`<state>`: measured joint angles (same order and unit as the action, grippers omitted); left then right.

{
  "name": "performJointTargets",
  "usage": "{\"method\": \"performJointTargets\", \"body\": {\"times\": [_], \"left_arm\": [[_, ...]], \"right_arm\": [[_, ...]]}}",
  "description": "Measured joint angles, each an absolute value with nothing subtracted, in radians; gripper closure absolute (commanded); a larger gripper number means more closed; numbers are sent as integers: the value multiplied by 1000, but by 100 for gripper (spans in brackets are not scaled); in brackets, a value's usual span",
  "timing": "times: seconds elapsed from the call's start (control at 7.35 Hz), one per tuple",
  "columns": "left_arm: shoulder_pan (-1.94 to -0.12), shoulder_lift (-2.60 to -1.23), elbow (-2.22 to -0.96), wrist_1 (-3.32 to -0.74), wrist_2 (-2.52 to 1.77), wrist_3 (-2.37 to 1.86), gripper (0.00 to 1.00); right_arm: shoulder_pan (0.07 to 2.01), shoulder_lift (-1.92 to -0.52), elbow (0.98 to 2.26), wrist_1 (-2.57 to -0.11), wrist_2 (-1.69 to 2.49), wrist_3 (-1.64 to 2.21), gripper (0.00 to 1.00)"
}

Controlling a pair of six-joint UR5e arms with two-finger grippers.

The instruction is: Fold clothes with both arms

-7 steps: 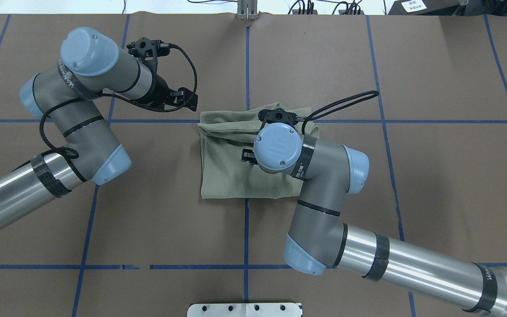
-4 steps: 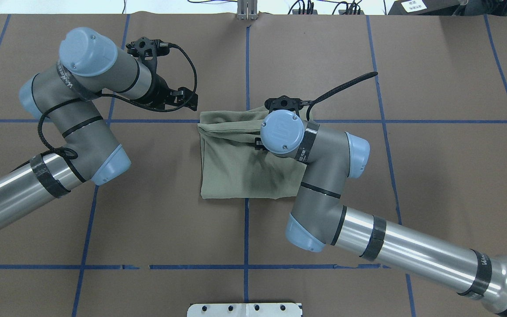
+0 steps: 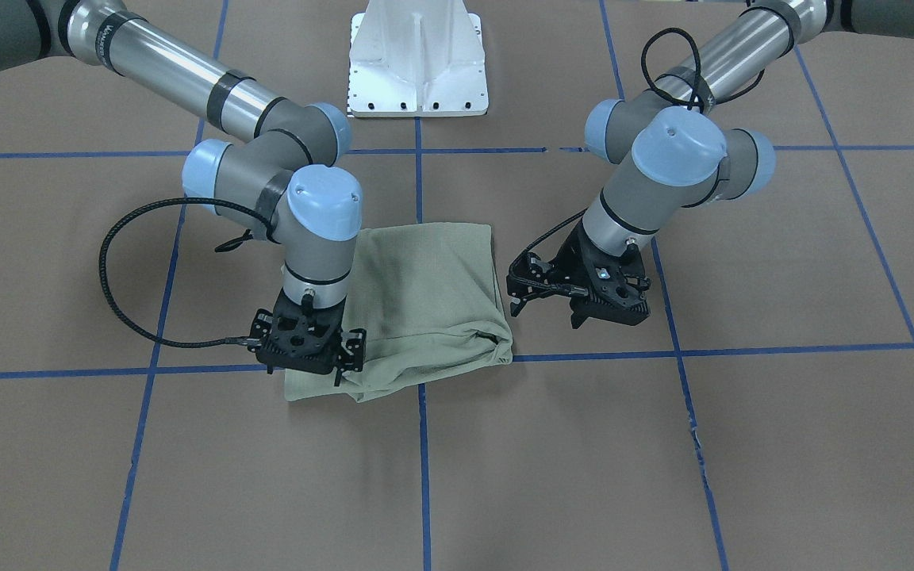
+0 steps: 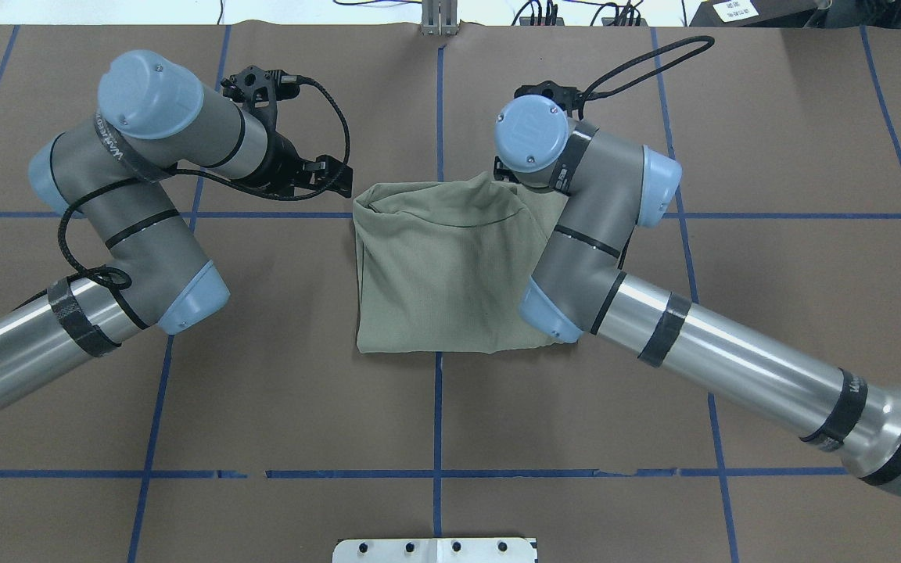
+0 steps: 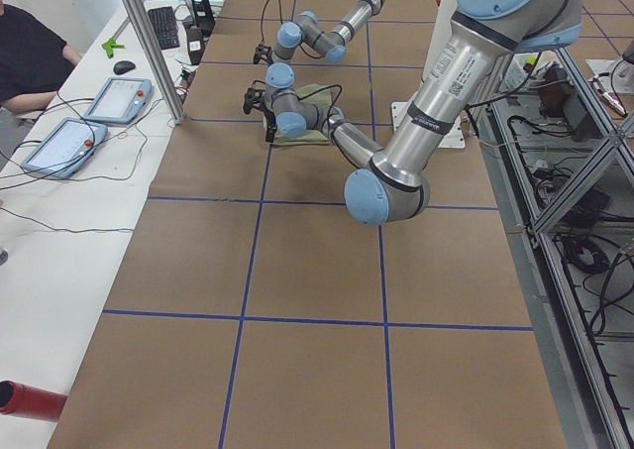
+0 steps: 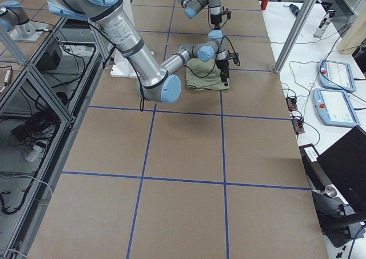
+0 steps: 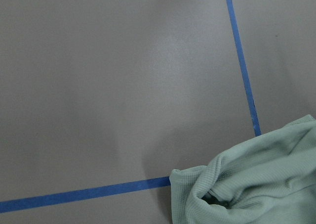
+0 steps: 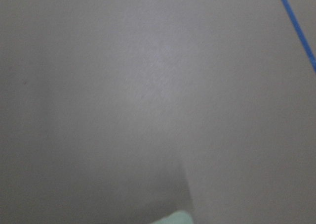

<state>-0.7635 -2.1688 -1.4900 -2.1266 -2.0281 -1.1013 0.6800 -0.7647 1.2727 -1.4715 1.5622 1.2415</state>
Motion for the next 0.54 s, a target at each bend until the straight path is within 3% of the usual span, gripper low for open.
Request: {"method": "performJointTargets", "body": {"times": [0.54], "left_arm": [[-613,-2193,-1476,-2140,-1918,-1278,0]], "right_arm": [[836,-761,1269,-1463,1784,1100,0]]}}
